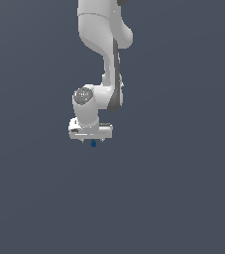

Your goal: Pick up the object and move it to a goal position.

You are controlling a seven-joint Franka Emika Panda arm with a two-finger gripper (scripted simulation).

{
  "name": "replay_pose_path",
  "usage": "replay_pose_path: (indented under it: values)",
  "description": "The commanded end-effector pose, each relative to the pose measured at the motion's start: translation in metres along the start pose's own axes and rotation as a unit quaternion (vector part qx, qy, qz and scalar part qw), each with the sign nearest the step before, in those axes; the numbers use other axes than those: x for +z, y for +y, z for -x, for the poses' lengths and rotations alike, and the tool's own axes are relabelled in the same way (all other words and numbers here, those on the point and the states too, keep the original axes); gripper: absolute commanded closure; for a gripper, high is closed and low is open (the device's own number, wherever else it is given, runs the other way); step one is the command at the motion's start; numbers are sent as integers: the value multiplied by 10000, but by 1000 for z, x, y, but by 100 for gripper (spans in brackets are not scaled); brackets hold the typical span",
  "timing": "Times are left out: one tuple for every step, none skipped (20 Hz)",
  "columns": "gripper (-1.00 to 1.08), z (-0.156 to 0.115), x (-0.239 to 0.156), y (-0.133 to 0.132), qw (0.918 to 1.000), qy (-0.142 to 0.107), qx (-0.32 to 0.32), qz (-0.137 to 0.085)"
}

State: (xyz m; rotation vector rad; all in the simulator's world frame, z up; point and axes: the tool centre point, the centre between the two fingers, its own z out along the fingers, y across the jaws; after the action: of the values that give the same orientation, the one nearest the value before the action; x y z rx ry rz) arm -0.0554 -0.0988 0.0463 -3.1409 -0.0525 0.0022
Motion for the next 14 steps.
replay_pose_path:
  values:
    - [-92,-1,4,0,10000,7,-1,1]
    - [-92,-1,4,0,10000,7,-1,1]
    - [108,-1,4,0,10000,7,-1,1]
    - [108,-1,4,0,10000,7,-1,1]
    - [108,-1,4,0,10000,7,-1,1]
    - [108,-1,4,0,10000,7,-1,1]
    - [108,-1,4,0,10000,7,-1,1]
    - [108,-1,4,0,10000,7,-1,1]
    - [108,-1,4,0,10000,7,-1,1]
    - [108,-1,4,0,10000,7,-1,1]
    - [108,-1,4,0,10000,7,-1,1]
    - [108,-1,4,0,10000,7,-1,1]
    - [108,-1,4,0,10000,7,-1,1]
    - [108,-1,4,0,10000,7,-1,1]
